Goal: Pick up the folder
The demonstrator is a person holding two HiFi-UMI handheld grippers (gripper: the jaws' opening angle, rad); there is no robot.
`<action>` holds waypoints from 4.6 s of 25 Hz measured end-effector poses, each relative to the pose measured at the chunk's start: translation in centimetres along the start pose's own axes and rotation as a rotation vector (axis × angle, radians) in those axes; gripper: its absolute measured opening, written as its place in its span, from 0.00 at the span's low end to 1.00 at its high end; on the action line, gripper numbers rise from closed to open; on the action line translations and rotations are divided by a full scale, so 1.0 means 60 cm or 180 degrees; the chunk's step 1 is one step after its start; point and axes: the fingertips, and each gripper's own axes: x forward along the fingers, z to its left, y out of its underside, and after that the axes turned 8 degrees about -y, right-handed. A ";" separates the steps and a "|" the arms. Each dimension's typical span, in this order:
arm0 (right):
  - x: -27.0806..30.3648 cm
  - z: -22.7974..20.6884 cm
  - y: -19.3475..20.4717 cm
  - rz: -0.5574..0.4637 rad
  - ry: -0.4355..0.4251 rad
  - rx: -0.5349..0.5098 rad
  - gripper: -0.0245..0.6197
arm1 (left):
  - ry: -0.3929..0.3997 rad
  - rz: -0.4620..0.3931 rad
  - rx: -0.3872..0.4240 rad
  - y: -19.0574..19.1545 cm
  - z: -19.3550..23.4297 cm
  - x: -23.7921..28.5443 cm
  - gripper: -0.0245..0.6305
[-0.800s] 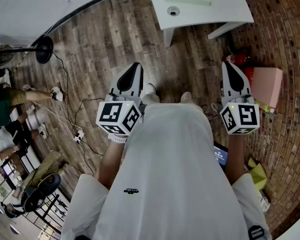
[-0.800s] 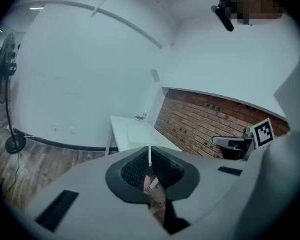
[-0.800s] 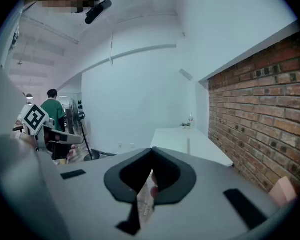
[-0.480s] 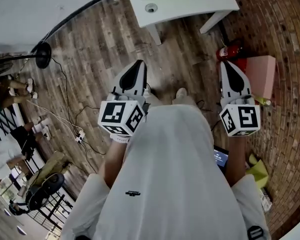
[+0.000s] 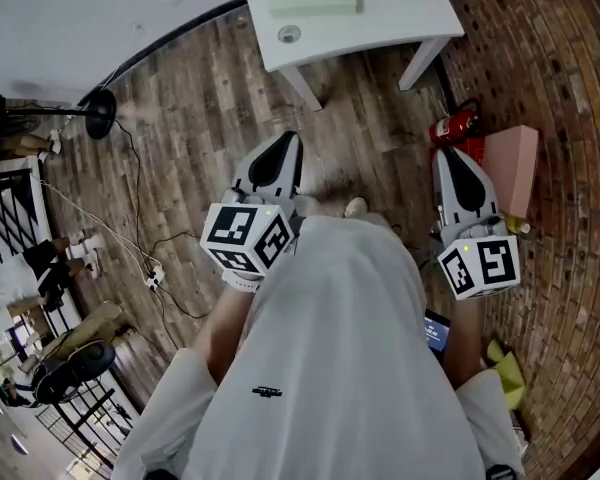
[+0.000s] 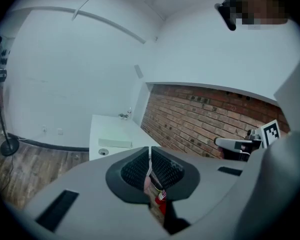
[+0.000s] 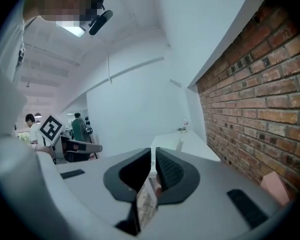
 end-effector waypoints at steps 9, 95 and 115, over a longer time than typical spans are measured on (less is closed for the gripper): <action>0.013 -0.025 -0.007 -0.0059 -0.0055 0.0097 0.07 | -0.0115 -0.0005 -0.0083 -0.007 -0.008 -0.012 0.08; 0.797 -0.332 -0.015 0.0786 0.0028 0.0394 0.44 | 0.0178 0.0695 -0.0316 -0.187 0.387 0.668 0.35; 0.848 -0.400 0.110 0.1078 -0.0113 0.0624 0.53 | -0.0049 0.0971 -0.0398 -0.088 0.410 0.770 0.48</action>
